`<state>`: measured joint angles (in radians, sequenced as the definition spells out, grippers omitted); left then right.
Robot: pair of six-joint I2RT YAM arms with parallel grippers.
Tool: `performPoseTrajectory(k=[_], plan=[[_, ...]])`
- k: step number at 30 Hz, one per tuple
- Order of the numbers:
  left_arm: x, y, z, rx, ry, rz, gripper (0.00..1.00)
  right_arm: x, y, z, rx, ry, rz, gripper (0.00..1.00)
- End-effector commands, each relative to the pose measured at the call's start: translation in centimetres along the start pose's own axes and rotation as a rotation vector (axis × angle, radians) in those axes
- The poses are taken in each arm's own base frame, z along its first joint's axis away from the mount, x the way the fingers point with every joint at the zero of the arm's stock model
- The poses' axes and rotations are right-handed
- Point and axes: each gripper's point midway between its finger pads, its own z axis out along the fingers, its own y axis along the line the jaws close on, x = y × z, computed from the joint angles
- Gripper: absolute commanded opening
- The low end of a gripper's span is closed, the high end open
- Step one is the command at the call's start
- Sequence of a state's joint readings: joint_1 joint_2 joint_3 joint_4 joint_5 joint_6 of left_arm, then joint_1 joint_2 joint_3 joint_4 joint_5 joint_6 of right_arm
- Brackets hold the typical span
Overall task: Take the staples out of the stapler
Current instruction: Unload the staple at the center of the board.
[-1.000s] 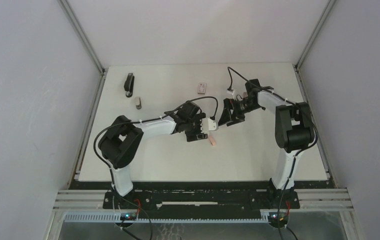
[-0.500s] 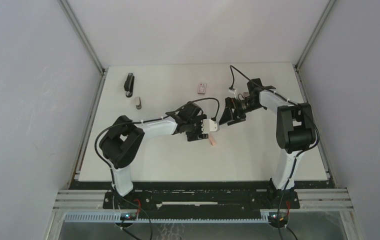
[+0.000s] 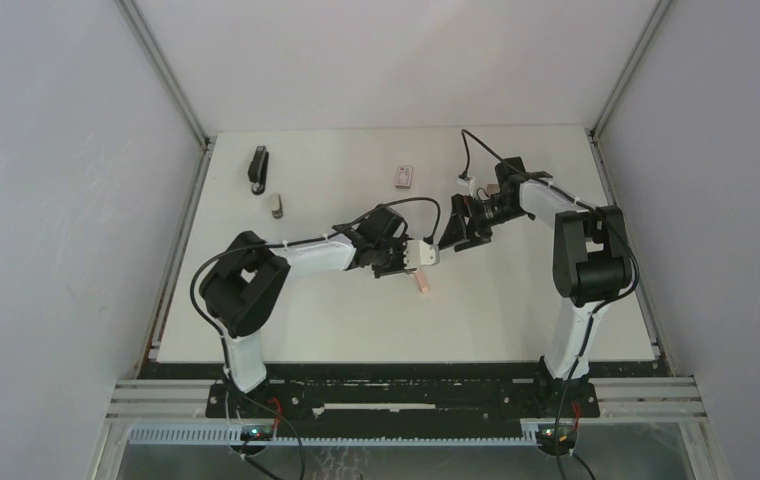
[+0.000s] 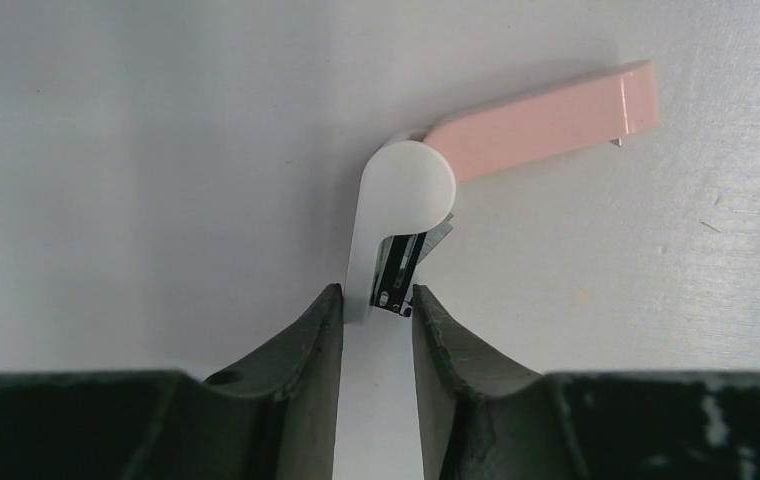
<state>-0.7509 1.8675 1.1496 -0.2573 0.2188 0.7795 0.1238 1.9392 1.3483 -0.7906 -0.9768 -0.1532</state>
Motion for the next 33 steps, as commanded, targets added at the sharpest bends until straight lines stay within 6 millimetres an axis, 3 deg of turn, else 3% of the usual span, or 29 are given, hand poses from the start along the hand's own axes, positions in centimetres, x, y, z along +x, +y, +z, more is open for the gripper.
performPoseTrajectory(k=[1,20,33], plan=[[-2.6,1.7,-0.7,-0.038,-0.055,0.018,0.32,-1.0,1.7,-0.7,-0.045,-0.028,-0.031,0.93],[-5.6,1.4,-3.9,-0.095,-0.228,-0.064,0.29,1.0,2.8,2.8,-0.167,0.076,-0.031,0.92],[-6.9,1.0,-5.3,-0.081,-0.289,-0.096,0.30,1.0,4.0,3.7,-0.224,0.088,-0.007,0.82]])
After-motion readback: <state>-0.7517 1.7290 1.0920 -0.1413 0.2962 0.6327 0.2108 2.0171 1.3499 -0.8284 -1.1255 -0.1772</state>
